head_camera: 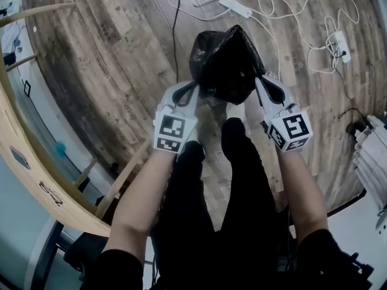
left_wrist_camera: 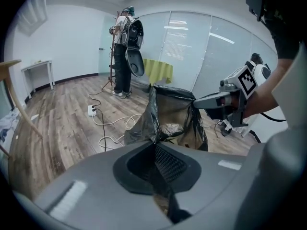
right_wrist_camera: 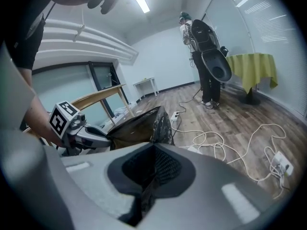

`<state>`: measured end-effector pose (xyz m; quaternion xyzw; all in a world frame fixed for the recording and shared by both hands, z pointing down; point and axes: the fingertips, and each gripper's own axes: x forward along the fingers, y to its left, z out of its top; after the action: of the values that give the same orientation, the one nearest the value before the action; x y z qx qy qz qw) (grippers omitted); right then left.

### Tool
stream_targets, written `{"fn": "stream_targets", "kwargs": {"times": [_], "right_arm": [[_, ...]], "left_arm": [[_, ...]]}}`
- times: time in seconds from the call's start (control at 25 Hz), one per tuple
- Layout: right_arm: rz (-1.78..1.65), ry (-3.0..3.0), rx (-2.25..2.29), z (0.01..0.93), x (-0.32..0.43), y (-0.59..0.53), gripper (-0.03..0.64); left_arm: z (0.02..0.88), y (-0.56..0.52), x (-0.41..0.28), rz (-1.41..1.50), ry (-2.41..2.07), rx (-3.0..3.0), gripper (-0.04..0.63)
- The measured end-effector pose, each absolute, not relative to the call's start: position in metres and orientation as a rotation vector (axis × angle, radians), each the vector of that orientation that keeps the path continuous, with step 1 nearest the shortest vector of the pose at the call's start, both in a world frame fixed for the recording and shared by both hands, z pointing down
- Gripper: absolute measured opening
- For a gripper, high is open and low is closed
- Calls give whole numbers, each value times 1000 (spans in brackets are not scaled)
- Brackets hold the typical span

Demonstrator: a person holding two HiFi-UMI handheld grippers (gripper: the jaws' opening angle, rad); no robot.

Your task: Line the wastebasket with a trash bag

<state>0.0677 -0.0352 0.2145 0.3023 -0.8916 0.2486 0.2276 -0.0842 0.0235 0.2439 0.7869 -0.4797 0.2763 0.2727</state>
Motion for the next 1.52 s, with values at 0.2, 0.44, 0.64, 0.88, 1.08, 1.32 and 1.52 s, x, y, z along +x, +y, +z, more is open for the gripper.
{"fn": "stream_targets", "kwargs": {"times": [0.2,0.44,0.64,0.88,1.08,1.32,1.52], "right_arm": [[627,-2470,820,261,72,-39,2],[534,-2468,852,325,87,-32,2],[571,-2452,888,382,112,-32,2],[617,-2497,849,422,119,-42,2],[647,-2554,810,442,114,-70,2],[691,-2560,867,457,135,-67,2],[722,-2554,800,459,146,-37,2]], "left_arm": [[283,21,-83,713,-1321,2151,6],[333,21,-94,708,-1319,2252,6],[374,23,-113,667,-1339,2278,6],[404,12,-129,589,-1229,2374,6],[413,-32,-140,559,-1238,2494,6],[429,-30,-141,581,-1183,2527,6],[425,1,-125,558,-1040,2577,6]]}}
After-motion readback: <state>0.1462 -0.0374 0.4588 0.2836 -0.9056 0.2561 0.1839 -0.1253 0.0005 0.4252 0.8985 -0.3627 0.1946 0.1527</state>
